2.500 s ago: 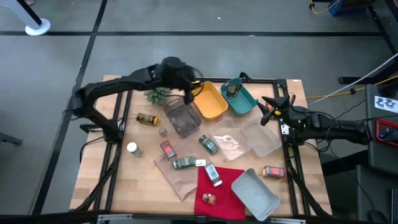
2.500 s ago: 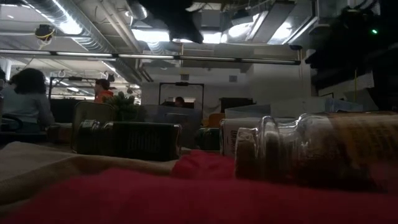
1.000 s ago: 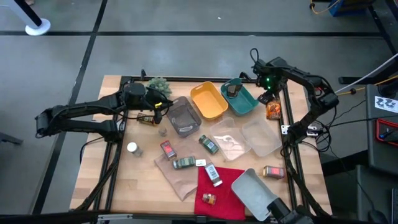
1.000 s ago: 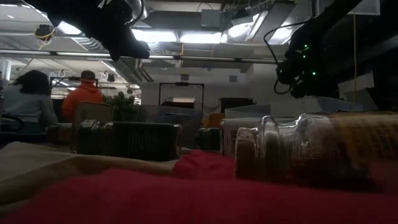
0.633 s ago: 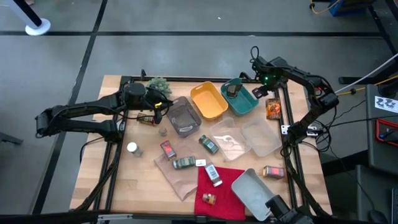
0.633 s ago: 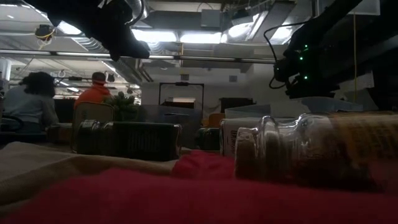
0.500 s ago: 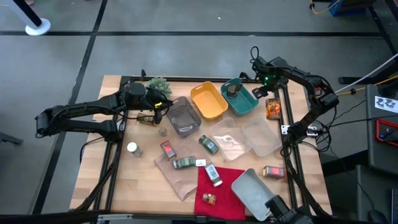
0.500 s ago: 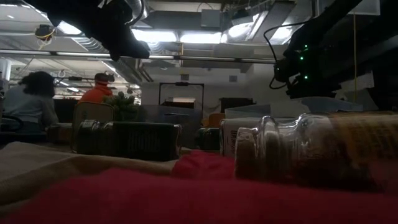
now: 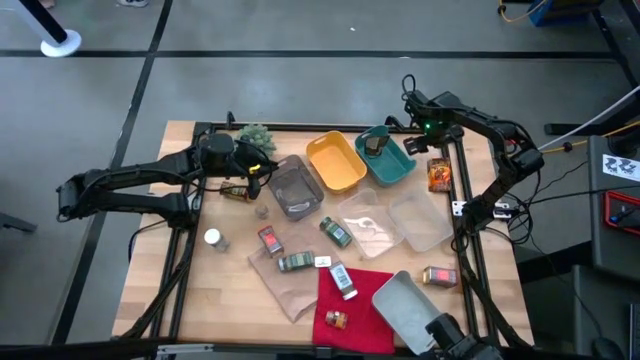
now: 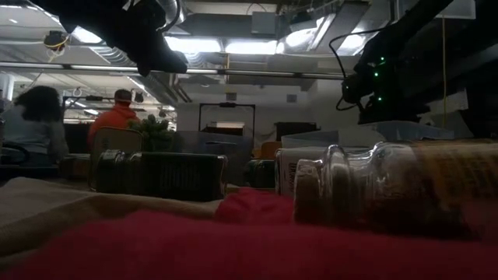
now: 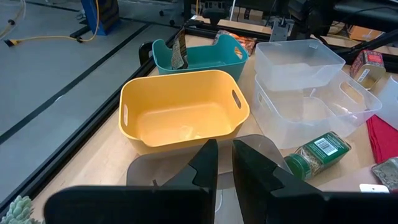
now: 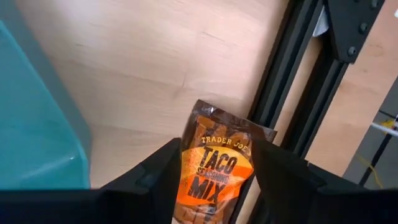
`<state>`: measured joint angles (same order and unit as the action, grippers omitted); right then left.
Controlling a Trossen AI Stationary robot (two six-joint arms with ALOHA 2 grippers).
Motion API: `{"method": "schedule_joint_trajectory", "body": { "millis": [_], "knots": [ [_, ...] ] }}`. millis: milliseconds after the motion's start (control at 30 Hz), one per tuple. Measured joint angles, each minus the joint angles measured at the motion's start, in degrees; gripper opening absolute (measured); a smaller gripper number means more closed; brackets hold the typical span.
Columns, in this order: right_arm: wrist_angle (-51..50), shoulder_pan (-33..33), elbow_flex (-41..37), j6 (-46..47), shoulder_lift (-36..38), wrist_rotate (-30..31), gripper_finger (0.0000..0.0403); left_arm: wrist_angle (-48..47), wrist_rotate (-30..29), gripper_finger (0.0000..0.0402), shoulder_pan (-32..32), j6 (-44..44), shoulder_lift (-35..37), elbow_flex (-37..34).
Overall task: Sort spices by type
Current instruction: Put the brown seasoning pack into the green bin
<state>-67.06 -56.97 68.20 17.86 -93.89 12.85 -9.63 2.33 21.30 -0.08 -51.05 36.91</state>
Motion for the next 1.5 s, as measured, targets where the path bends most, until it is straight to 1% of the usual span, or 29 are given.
{"method": "schedule_joint_trajectory", "body": {
  "millis": [67,100,200,267,400,533,667,833,1033,1133,1400,1500],
  "knots": [
    [-2.3,0.2,0.0,0.0,0.0,-1.2,0.0193,0.0,0.0,0.0033,0.0,0.0,0.0,0.0],
    [-3.6,0.7,0.0,-1.6,0.0,-1.8,0.0193,0.0,0.0,0.0033,0.0,0.0,0.0,0.0],
    [-7.4,2.0,0.0,-8.7,0.0,-2.0,0.0193,0.0,0.0,0.0033,0.0,0.4,0.0,0.0],
    [-9.2,3.1,-0.1,-13.4,0.0,-0.8,0.0193,0.0,0.0,0.0033,0.0,0.8,0.0,0.0],
    [-9.4,5.9,-2.1,-19.8,0.0,1.5,0.0193,0.0,0.0,0.0033,0.0,0.7,0.0,0.0],
    [-9.8,8.7,-6.1,-30.4,0.0,1.7,0.0193,0.0,0.0,0.0033,0.0,0.5,0.0,0.0],
    [-9.5,10.3,-9.3,-36.2,0.0,2.2,0.0193,0.0,0.0,0.0033,0.0,0.5,0.0,0.0],
    [-9.2,10.5,-11.3,-37.5,0.0,4.4,0.0193,0.0,0.0,0.0033,0.0,0.5,0.0,0.0],
    [-7.2,10.5,-15.1,-37.7,0.0,1.9,0.0193,0.0,0.0,0.0033,0.0,0.5,0.0,0.0],
    [-5.5,10.5,-17.6,-37.9,0.1,1.6,0.0193,0.0,0.0,0.0033,0.0,0.5,0.0,0.0],
    [1.4,10.5,-23.1,-38.0,0.1,4.2,0.0193,0.0,0.0,0.0033,0.0,0.5,0.0,0.0],
    [2.6,10.6,-23.6,-37.8,0.1,5.5,0.0193,0.0,0.0,0.0033,0.0,0.5,0.0,0.0]
  ]
}}
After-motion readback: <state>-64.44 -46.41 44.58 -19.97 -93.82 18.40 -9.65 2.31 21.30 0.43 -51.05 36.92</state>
